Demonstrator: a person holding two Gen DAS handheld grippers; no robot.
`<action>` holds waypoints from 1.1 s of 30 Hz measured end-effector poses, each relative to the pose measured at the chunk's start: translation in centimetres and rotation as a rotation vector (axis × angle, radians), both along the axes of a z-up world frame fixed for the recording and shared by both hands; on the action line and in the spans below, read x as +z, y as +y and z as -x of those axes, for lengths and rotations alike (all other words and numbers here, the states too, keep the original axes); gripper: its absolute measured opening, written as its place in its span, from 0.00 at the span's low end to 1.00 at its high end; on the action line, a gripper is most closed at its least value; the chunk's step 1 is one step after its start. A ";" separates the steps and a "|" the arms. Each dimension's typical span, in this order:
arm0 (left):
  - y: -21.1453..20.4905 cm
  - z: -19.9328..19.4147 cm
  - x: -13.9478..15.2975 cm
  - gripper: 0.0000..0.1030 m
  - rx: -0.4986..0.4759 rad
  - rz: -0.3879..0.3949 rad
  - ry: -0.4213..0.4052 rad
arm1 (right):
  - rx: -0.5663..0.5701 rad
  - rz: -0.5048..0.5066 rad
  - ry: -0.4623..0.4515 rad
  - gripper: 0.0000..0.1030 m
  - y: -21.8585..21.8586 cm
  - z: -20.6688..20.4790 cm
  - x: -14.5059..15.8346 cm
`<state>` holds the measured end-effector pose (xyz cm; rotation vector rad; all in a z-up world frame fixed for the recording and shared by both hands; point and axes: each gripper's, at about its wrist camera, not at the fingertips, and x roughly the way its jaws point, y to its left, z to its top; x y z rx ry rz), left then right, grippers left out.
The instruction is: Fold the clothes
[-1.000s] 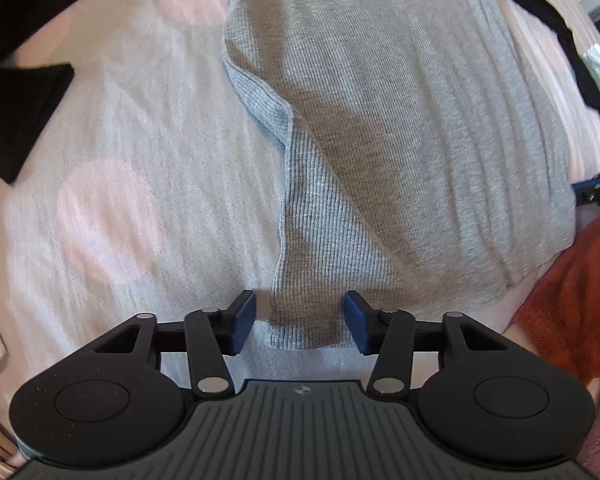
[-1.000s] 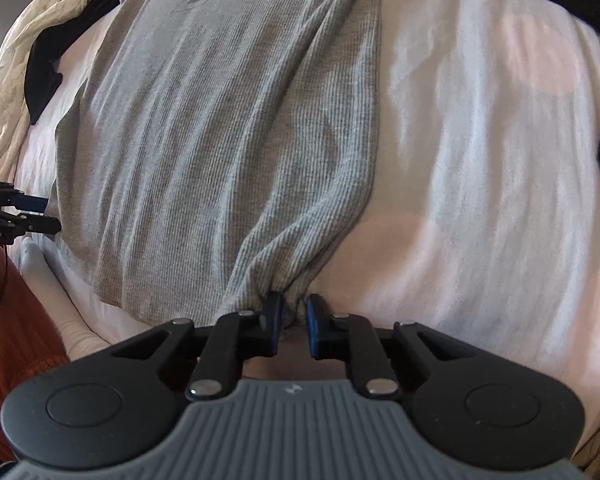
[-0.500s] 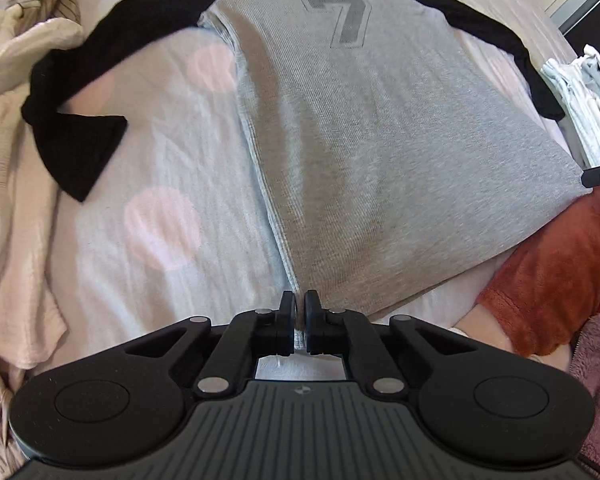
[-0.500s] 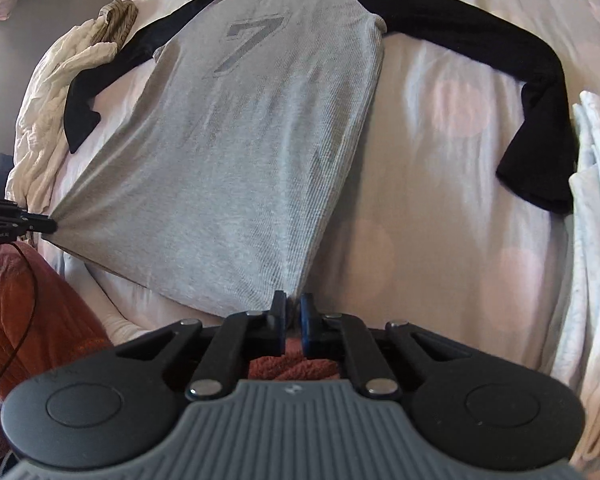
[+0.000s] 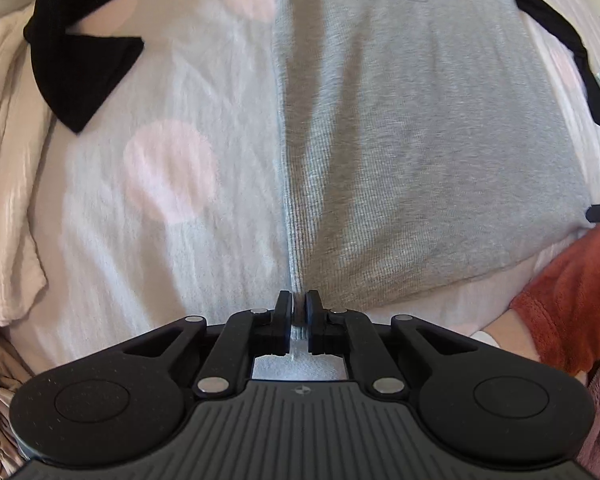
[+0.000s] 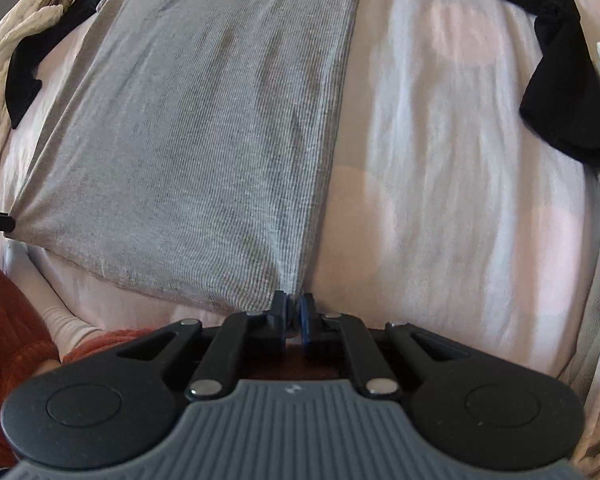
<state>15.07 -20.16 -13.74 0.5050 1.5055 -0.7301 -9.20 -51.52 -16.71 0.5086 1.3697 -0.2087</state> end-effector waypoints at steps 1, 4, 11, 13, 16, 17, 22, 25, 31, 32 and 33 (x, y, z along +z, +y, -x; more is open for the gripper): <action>0.1 -0.2 -0.2 0.05 0.013 0.005 0.012 | 0.001 0.000 -0.005 0.08 -0.1 0.0 0.1; 0.7 -0.8 -0.1 0.19 0.052 0.034 0.042 | -0.007 -0.006 -0.038 0.17 -0.2 0.5 0.9; 3.9 -3.1 4.1 0.43 0.119 0.190 -0.021 | -0.055 0.051 -0.188 0.40 -1.5 1.8 4.6; 5.0 -4.1 5.0 0.43 0.154 0.206 -0.059 | -0.079 0.069 -0.235 0.42 -2.1 1.5 5.4; 6.4 -5.8 5.0 0.43 0.224 0.203 -0.125 | -0.118 0.088 -0.299 0.42 -2.7 0.4 5.8; 6.8 -6.4 4.9 0.43 0.249 0.206 -0.143 | -0.134 0.088 -0.319 0.42 -2.7 -0.1 5.7; 8.1 -9.4 3.9 0.43 0.371 0.244 -0.235 | -0.179 0.138 -0.401 0.43 -1.5 -4.1 4.3; 8.1 -11.1 2.8 0.43 0.426 0.253 -0.283 | -0.183 0.186 -0.436 0.47 -0.8 -6.3 3.0; 7.9 -14.3 0.5 0.43 0.504 0.234 -0.341 | -0.197 0.253 -0.520 0.47 -0.4 -9.8 1.3; 7.9 -14.7 0.2 0.42 0.510 0.238 -0.340 | -0.192 0.275 -0.539 0.47 -0.3 -10.2 1.2; 7.8 -14.9 0.0 0.35 0.512 0.242 -0.336 | -0.180 0.296 -0.554 0.47 -0.3 -10.3 1.0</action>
